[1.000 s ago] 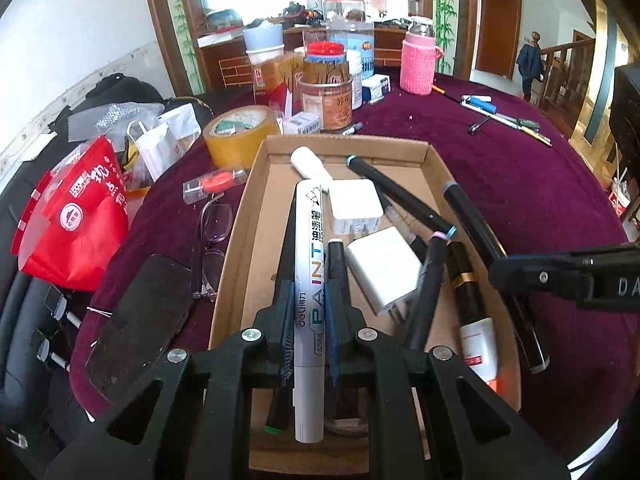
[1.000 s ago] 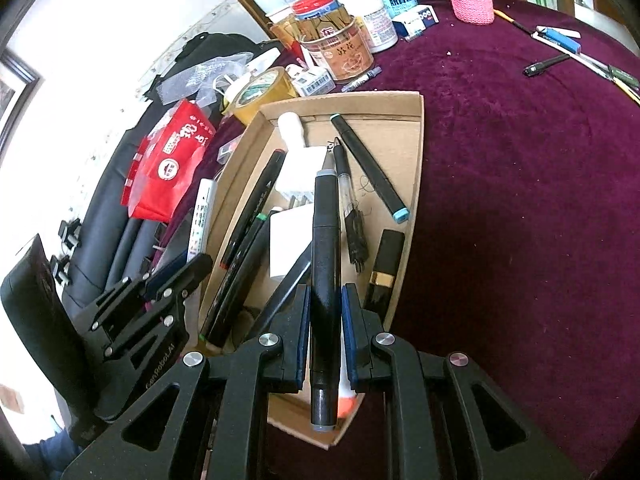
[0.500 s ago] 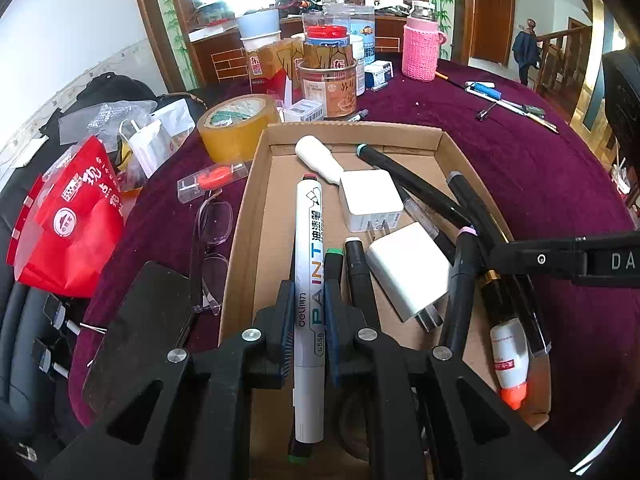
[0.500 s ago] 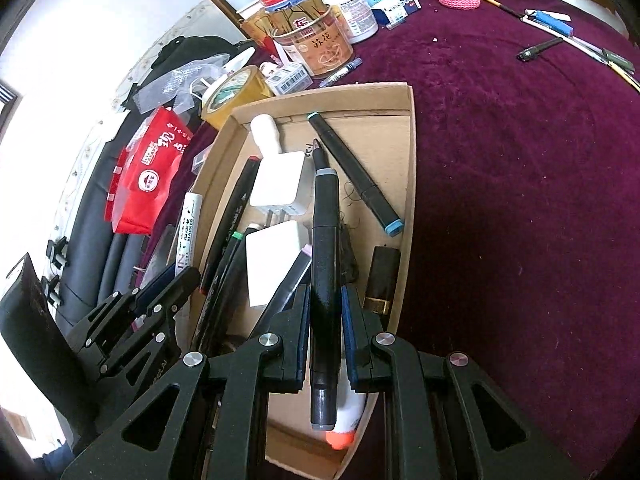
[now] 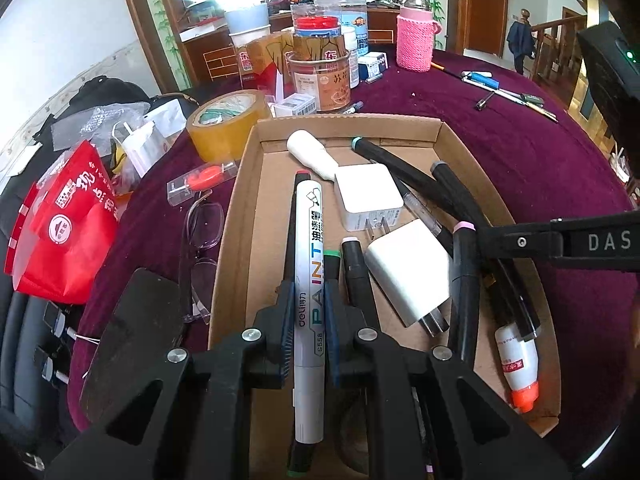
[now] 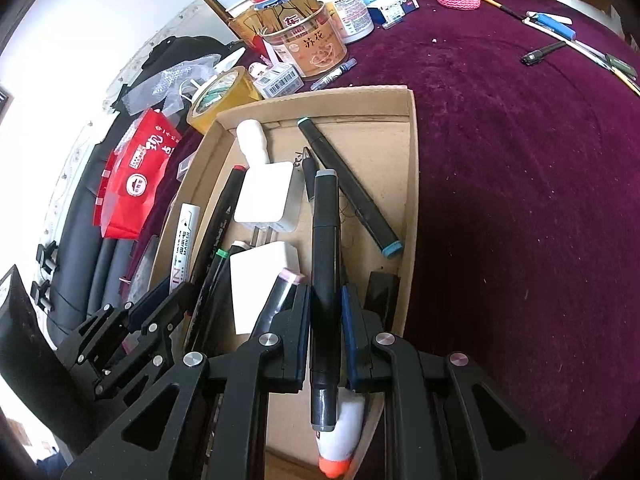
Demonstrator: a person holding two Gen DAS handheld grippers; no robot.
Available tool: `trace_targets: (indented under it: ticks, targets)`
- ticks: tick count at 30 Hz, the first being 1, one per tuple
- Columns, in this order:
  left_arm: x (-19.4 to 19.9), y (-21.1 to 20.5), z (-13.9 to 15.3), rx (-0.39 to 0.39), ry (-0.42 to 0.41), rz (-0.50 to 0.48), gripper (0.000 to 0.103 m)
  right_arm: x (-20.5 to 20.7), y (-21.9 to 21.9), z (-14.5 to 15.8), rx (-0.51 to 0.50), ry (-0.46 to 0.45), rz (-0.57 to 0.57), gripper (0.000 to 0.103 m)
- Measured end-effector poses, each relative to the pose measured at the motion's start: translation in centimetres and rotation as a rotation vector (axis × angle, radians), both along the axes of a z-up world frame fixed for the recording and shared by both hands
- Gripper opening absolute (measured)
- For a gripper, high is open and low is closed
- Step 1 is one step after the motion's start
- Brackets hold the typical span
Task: Organize rigid objects
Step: 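Lower both markers into the tray and open both tools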
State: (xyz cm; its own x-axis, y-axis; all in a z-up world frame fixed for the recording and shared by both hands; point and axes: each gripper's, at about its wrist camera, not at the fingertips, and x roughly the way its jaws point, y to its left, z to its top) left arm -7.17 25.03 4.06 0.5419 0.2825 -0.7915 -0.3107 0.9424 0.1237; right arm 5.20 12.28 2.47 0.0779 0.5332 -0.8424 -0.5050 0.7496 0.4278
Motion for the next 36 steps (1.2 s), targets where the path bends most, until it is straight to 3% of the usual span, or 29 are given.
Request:
trace_targets:
  ticks: [32, 36]
  targets:
    - [0.9, 0.2, -1.2, -0.025, 0.036, -0.025, 0.013, -0.3, 2.2, -0.5, -0.062, -0.053, 0.04, 0.014]
    - [1.0, 0.3, -1.3, -0.04, 0.037, -0.022, 0.015, -0.8, 2.2, 0.1, -0.072, -0.082, 0.052, 0.021]
